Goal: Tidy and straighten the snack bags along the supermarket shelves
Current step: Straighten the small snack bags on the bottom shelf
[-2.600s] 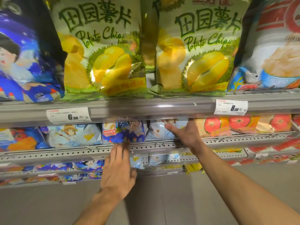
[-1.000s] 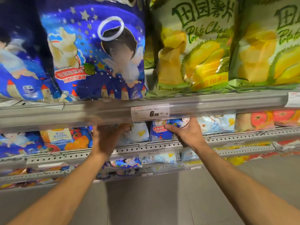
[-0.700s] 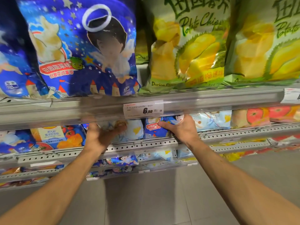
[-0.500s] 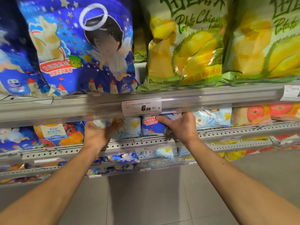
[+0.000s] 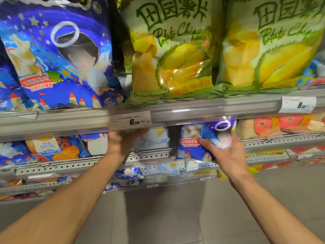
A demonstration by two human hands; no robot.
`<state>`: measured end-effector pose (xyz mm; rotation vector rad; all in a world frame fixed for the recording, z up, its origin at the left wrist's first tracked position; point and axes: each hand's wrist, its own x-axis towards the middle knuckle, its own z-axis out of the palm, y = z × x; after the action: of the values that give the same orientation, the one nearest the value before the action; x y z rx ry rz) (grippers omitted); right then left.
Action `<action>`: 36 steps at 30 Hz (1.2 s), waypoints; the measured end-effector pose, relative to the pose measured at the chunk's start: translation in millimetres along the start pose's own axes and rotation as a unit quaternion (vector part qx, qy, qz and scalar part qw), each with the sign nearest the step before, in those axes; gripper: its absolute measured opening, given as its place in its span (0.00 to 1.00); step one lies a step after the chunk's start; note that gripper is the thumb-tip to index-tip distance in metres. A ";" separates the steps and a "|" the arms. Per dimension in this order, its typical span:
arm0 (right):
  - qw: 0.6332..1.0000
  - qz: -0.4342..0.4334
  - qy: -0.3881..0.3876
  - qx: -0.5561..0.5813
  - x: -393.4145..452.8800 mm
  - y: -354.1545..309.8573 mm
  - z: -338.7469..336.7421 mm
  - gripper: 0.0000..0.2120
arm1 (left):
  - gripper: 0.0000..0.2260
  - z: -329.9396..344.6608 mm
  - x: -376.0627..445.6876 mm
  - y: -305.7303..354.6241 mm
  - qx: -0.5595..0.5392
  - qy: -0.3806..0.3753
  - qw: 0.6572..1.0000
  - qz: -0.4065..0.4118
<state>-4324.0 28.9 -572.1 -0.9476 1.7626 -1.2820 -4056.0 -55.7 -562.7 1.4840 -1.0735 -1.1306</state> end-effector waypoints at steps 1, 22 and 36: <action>1.000 -0.006 0.007 -0.002 -0.1 1.9 -11.3 0.29 | 0.22 8.0 -3.7 3.3 0.004 -0.010 1.000 0.017; 0.992 0.045 -0.108 0.049 -44.7 20.3 -37.3 0.28 | 0.29 56.9 -16.1 -2.4 0.153 -0.153 0.976 -0.032; 0.988 0.050 -0.139 0.037 -122.0 -9.5 142.9 0.27 | 0.24 -176.9 -64.0 -56.1 0.543 -0.105 0.807 0.208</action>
<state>-4141.8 75.5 -576.9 -0.9332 1.5166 -1.0871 -3889.7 45.8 -587.0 1.7932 -2.3036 -0.2940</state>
